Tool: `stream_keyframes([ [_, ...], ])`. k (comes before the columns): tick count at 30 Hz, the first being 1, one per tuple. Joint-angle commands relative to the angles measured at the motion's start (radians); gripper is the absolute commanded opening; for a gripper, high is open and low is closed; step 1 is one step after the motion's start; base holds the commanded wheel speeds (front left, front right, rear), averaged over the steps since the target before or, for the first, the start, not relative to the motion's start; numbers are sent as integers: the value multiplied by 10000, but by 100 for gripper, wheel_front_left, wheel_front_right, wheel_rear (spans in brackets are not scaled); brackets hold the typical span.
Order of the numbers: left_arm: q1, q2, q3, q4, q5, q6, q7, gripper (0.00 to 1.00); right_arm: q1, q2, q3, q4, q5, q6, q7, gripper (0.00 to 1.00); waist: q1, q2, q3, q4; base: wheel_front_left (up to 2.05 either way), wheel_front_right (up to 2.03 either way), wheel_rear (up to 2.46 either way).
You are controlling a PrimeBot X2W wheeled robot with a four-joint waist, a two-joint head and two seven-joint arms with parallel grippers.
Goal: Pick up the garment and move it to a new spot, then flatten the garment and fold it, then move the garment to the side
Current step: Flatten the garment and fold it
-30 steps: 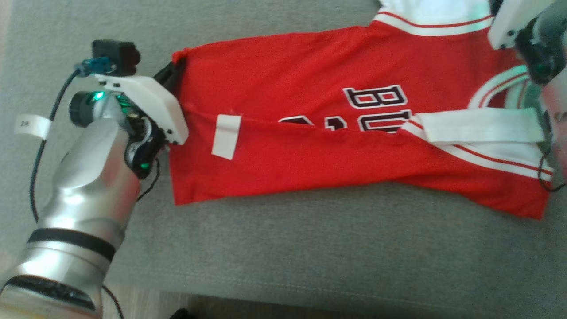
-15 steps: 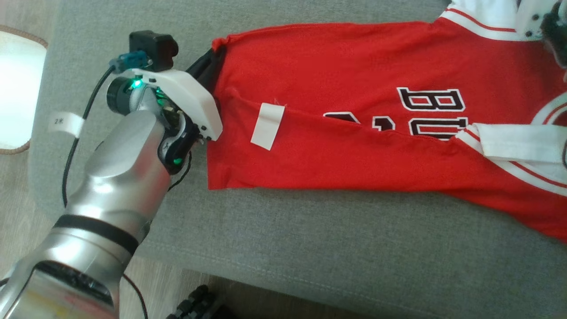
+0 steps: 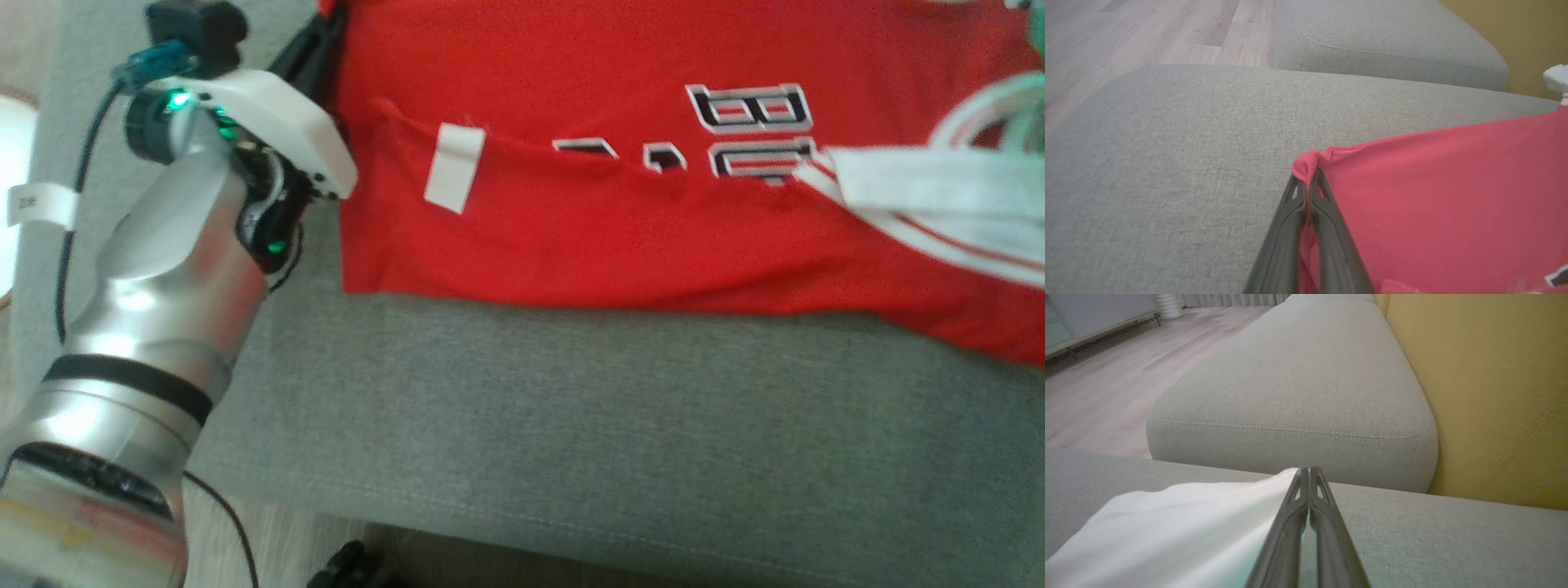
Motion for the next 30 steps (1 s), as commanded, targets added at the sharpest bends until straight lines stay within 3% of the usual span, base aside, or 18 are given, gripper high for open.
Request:
stream_keyframes([
  [1, -405, 610, 412, -13, 101, 16, -159, 0, -327, 242, -96, -224, -68, 63, -378, 0, 0, 0, -96, -243, 0, 0, 0],
  [7, -210, 880, 830, -177, 673, 136, -192, 0, 111, 1068, -201, -285, 306, 63, -1199, 0, 0, 0, -459, -932, 0, 0, 0],
  [12, 585, 1077, 1288, -520, 1271, 421, -194, 0, 1345, 1506, 341, -1108, 1231, 63, -1549, 0, 0, 0, -1063, -1486, 0, 0, 0],
  [21, 2930, 1243, 2268, -1103, 2022, 1044, -196, 0, 4706, 1244, 1575, -3727, 3863, 63, -1638, 0, 0, 0, -2298, -2172, 0, 0, 0],
  [27, 3939, 1157, 2607, -1115, 2413, 1457, -196, 0, 6233, 1063, 2132, -4538, 4843, 63, -1138, 0, 0, 0, -2671, -2316, 0, 0, 0],
  [28, 4080, 1099, 2649, -1099, 2484, 1538, -196, 5, 6462, 1034, 2202, -4589, 4985, 63, -961, 0, 0, 0, -2723, -2306, 0, 0, 0],
  [29, 4207, 1038, 2697, -1110, 2570, 1643, -196, 38, 6653, 990, 2230, -4615, 5100, 63, -829, 0, 0, 0, -2769, -2278, 0, 0, 0],
  [30, 4339, 971, 2733, -1129, 2661, 1729, -196, 78, 6801, 937, 2213, -4654, 5188, 63, -796, 44, 0, 0, -2811, -2228, 0, 0, 0],
])
